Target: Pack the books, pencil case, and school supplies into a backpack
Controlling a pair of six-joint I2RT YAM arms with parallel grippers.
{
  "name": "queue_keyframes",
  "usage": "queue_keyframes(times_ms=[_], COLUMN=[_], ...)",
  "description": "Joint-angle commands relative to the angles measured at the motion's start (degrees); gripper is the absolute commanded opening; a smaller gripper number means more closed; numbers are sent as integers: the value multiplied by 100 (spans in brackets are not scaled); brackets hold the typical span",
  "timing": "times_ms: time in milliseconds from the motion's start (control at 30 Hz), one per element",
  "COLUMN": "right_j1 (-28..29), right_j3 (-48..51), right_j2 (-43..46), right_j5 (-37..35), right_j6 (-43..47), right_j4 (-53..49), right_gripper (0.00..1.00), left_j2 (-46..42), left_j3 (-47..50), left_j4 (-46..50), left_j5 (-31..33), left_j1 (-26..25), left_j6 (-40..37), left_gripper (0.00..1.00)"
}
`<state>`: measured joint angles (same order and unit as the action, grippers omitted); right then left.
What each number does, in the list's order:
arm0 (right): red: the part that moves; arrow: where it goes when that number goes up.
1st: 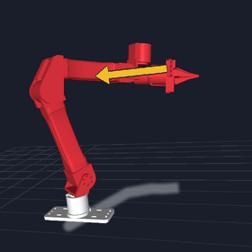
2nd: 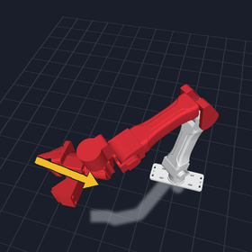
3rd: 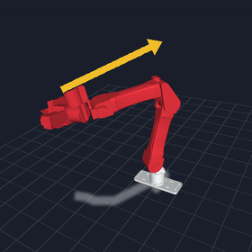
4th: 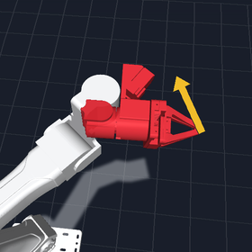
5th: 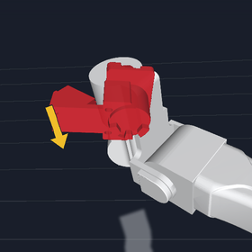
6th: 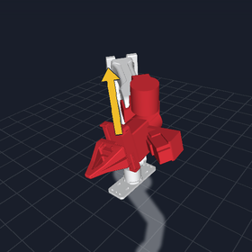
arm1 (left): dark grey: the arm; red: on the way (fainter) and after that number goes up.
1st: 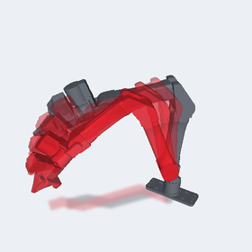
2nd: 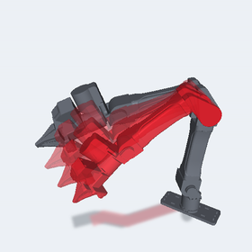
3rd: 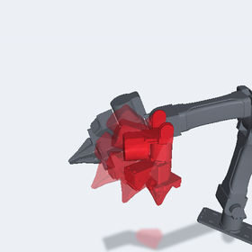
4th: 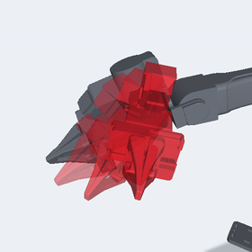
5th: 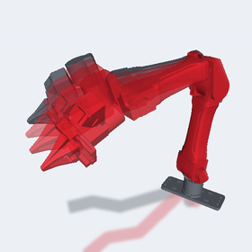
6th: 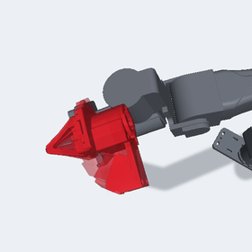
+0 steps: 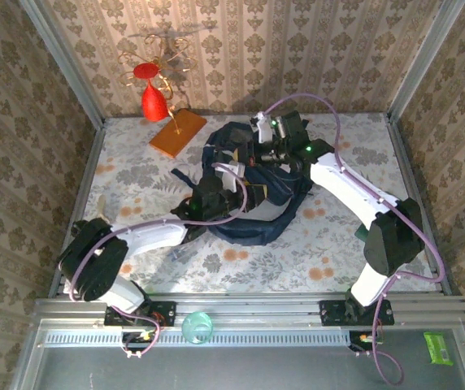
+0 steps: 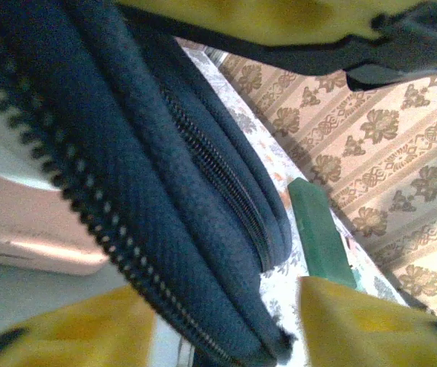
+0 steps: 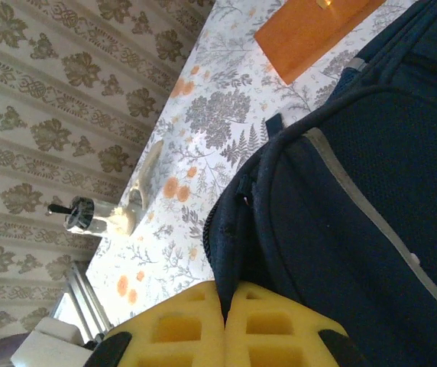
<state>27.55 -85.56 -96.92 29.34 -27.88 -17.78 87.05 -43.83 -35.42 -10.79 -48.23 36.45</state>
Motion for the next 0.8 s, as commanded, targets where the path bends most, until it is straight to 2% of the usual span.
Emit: queue_keyframes(times_ms=[0,67,133,167,300,500,567,600,700,767], right_j1=[23,-27,-116,-188,-534,-1383,-1928,-2228,-3406,-3904], right_j3=[-146,-60,24,22,153,1130,1834,2140,3093,3505], right_j2=[127,194,288,336,666,1572,2055,2227,2551,2545], right_j5=[146,69,34,23,-350,-1895,-2441,-2606,-2781,-3061], right_j6=[-42,-56,-94,-103,28,400,443,437,207,-29], right_j4=[66,87,160,147,-135,-866,-904,-876,-632,-233], right_gripper=[6,13,25,32,52,73,87,90,92,94], left_j2=[205,292,323,321,261,87,41,27,37,53], left_j3=[-165,-70,57,99,165,187,183,183,192,209], left_j4=[-489,-753,-993,-1087,-1134,-1078,-1064,-1064,-1072,-1097], left_j5=[-174,-237,-281,-284,-213,-80,-48,-57,-67,-35], left_j1=[106,162,212,239,278,286,287,288,286,279], left_j6=[137,299,447,498,490,522,538,560,590,548], left_gripper=[27,11,1,0,0,0,0,0,0,0])
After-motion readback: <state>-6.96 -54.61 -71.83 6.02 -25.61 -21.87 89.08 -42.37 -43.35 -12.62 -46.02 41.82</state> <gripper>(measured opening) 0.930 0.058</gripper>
